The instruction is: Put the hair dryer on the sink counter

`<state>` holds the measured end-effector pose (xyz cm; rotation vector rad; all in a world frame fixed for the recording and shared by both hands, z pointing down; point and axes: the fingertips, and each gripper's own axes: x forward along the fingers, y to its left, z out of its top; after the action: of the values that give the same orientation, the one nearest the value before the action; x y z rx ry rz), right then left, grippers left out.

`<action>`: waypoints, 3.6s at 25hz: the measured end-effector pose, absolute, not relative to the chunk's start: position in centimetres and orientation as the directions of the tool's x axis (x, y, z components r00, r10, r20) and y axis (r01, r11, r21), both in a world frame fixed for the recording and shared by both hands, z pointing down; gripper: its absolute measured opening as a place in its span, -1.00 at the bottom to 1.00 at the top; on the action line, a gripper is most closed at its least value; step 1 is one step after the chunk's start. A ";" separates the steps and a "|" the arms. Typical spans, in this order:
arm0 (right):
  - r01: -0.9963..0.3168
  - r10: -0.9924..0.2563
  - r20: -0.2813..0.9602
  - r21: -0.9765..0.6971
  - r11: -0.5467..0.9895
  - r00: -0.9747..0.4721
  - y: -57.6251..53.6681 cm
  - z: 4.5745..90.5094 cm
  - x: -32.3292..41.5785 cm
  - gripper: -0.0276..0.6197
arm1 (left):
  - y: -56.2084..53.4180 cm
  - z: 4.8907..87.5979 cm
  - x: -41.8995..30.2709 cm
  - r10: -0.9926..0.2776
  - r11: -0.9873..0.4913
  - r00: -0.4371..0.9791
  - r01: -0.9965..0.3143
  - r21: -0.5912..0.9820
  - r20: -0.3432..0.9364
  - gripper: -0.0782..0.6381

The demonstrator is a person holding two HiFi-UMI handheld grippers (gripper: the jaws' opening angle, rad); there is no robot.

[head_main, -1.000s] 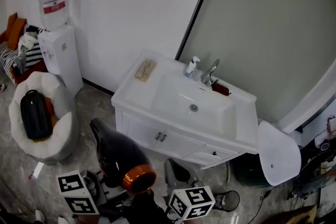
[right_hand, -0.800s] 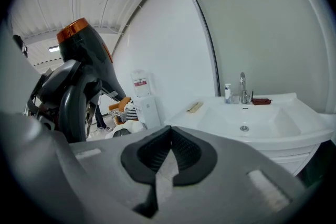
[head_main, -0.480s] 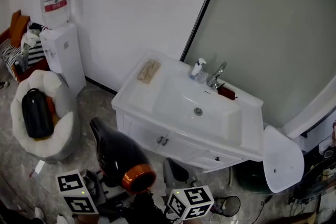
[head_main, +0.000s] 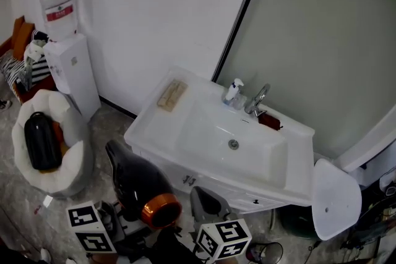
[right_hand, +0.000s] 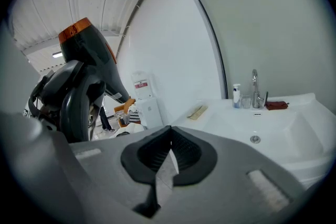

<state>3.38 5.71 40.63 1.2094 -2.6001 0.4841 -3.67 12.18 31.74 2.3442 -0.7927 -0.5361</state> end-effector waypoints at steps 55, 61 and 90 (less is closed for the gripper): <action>-0.815 -0.748 0.324 -0.224 0.534 -0.579 -19.6 40.1 5.2 -0.92 | -14.7 31.2 -2.5 -0.600 -0.661 0.784 -0.374 0.650 -0.159 -0.29; -0.834 -0.763 0.337 -0.226 0.504 -0.552 -21.7 40.4 3.2 -0.92 | -17.3 31.8 -4.5 -0.570 -0.667 0.810 -0.359 0.653 -0.136 -0.29; -0.895 -0.857 0.304 -0.303 0.328 -0.417 -26.9 39.7 0.3 -0.92 | -27.3 35.0 -8.8 -0.414 -0.678 0.903 -0.220 0.701 -0.117 -0.29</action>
<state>0.30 -26.90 39.72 1.6445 -2.4870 0.6580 -8.81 -27.33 34.98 2.3347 -0.4508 -0.3462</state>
